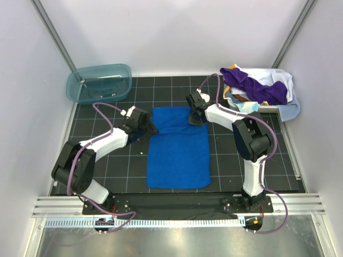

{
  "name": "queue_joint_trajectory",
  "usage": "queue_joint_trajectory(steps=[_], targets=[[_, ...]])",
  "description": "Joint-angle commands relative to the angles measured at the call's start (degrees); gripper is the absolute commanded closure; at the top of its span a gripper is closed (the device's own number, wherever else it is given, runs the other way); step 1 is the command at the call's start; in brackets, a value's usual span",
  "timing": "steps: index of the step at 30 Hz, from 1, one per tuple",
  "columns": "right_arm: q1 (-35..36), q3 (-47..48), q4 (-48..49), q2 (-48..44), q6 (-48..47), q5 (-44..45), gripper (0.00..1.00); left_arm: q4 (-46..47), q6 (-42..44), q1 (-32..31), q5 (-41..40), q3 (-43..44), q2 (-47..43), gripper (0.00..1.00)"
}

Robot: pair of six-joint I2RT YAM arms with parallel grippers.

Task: Fold and stack the towels
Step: Fold the towel

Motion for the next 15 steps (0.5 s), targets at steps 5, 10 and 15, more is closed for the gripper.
queue_joint_trajectory(steps=[5,10,15], targets=[[0.2,-2.9,2.6,-4.3,1.2,1.1,0.87,3.7,-1.0,1.5,1.5,-0.4,1.0,0.49],[0.3,-6.2,3.0,-8.3,1.2,1.4,0.92,3.6,0.0,1.6,1.5,-0.9,1.2,0.63],[0.2,-10.5,3.8,-14.0,1.1,1.8,0.92,3.7,0.9,1.6,1.7,-1.6,1.4,0.77]])
